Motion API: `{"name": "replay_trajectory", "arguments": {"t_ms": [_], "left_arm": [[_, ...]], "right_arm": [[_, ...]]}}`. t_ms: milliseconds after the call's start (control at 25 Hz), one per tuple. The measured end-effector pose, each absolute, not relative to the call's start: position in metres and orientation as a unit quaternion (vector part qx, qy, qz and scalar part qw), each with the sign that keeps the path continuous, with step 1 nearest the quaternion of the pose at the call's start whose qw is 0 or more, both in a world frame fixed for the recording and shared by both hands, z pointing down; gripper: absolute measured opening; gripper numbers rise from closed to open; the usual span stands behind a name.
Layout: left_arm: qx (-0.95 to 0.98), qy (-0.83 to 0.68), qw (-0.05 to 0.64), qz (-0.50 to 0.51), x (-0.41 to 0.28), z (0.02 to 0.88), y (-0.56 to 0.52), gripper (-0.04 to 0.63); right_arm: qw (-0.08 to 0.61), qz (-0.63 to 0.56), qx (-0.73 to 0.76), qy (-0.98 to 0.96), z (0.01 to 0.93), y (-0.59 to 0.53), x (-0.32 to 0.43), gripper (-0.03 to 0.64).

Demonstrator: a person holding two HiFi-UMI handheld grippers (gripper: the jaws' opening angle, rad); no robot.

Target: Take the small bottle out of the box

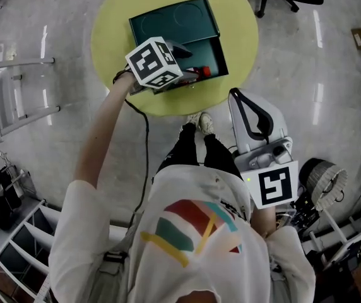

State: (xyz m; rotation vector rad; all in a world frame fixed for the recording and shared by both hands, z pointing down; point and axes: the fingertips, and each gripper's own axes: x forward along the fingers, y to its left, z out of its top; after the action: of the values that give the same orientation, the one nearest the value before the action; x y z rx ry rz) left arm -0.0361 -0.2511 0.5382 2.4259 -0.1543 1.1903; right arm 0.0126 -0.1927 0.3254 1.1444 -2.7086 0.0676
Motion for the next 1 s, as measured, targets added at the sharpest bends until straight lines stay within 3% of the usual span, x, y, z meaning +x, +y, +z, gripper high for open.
{"name": "replay_trajectory", "arguments": {"t_ms": [400,1000], "left_arm": [[0.805,0.017,0.227,0.548,-0.045,0.602,-0.233,0.236],[0.782,0.023,0.241,0.575,-0.043,0.614,-0.232,0.229]], "right_arm": [[0.118,0.036,0.379,-0.917,0.344,-0.192,0.010,0.005],[0.127,0.043,0.374,-0.918,0.354,-0.185,0.005,0.005]]}}
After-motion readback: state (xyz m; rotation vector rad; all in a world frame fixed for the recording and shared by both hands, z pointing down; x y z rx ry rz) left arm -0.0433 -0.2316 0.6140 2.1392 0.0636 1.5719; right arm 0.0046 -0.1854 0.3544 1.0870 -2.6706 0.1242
